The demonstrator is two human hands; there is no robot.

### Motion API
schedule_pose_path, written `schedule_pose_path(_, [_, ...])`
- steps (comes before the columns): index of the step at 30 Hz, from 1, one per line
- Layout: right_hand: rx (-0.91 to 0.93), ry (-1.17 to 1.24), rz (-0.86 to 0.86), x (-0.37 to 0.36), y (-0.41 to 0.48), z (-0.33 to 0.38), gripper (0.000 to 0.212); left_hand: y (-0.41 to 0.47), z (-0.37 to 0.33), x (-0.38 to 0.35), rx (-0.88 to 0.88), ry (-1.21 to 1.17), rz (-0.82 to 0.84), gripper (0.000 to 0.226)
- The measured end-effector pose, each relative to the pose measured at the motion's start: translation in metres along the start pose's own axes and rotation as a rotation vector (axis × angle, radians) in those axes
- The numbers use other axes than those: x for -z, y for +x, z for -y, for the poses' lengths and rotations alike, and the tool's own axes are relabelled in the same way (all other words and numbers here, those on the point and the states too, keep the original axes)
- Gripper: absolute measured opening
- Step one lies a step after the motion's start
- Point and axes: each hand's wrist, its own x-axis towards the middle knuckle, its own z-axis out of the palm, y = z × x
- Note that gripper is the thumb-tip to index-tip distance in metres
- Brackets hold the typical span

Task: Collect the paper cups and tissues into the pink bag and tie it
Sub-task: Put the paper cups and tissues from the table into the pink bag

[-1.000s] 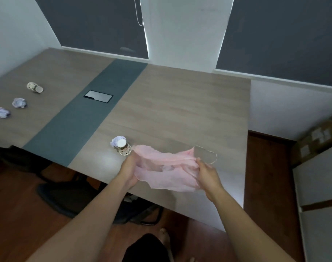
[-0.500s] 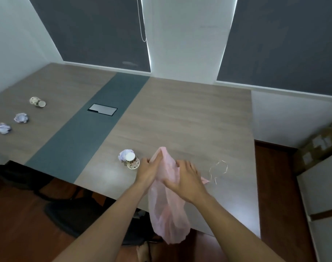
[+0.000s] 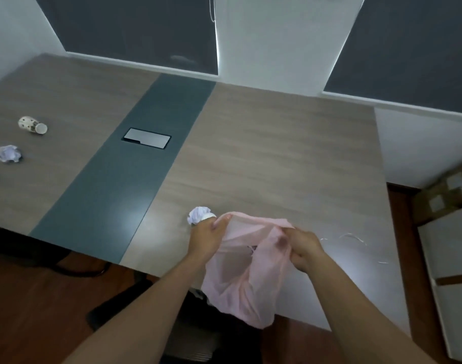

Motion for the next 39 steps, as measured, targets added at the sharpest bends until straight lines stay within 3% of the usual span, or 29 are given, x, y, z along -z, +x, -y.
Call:
schedule_pose_path(4, [0.017, 0.060, -0.048, -0.001, 0.001, -0.001, 0.009, 0.023, 0.021, 0.006, 0.051, -0.066, 0.007, 0.040])
schedule_pose_path(8, [0.035, -0.224, -0.073, 0.011, 0.009, -0.005, 0.025, 0.041, 0.031, 0.010, -0.016, 0.013, 0.026, 0.020])
schedule_pose_path(12, [0.030, -0.559, 0.116, 0.021, 0.004, -0.008, 0.049, 0.052, 0.042, 0.006, -0.138, 0.289, 0.221, 0.043])
schedule_pose_path(15, [0.039, -0.672, 0.232, 0.028, -0.003, -0.013, 0.038, 0.058, 0.044, -0.001, -0.183, 0.390, 0.242, 0.045])
schedule_pose_path(17, [0.044, -0.618, 0.199, 0.029, -0.008, -0.015, 0.030, 0.062, 0.045, -0.004, -0.103, 0.391, 0.256, 0.063])
schedule_pose_path(19, [0.041, -0.557, 0.101, 0.030, -0.011, -0.015, 0.036, 0.063, 0.050, -0.007, -0.077, 0.407, 0.278, 0.076])
schedule_pose_path(21, [0.030, -0.527, 0.026, 0.031, -0.012, -0.014, 0.042, 0.061, 0.052, -0.011, -0.061, 0.329, 0.285, 0.075])
schedule_pose_path(25, [0.025, -0.487, -0.054, 0.029, -0.010, -0.010, 0.047, 0.056, 0.032, -0.013, -0.008, 0.022, 0.107, 0.043])
schedule_pose_path(27, [0.019, -0.460, -0.066, 0.025, -0.011, -0.006, 0.047, 0.054, 0.012, -0.008, 0.079, -0.348, 0.108, 0.035])
schedule_pose_path(29, [0.009, -0.443, -0.069, 0.018, -0.012, -0.002, 0.052, 0.049, -0.002, 0.003, 0.173, -0.889, 0.304, 0.030])
schedule_pose_path(31, [0.012, -0.439, -0.058, 0.011, -0.016, 0.002, 0.055, 0.038, 0.000, 0.015, 0.218, -1.160, 0.658, 0.034])
schedule_pose_path(33, [0.035, -0.441, -0.025, 0.004, -0.020, 0.004, 0.055, 0.026, 0.010, 0.022, 0.251, -1.072, 0.988, 0.052])
schedule_pose_path(35, [0.067, -0.444, 0.005, -0.003, -0.024, 0.007, 0.057, 0.017, 0.019, 0.020, 0.217, -0.860, 1.161, 0.060])
schedule_pose_path(37, [0.103, -0.457, 0.026, -0.008, -0.028, 0.009, 0.052, 0.009, 0.020, 0.008, 0.207, -0.687, 1.056, 0.055])
schedule_pose_path(39, [0.119, -0.467, 0.050, -0.012, -0.030, 0.011, 0.052, 0.005, 0.016, -0.006, 0.256, -0.588, 0.775, 0.058])
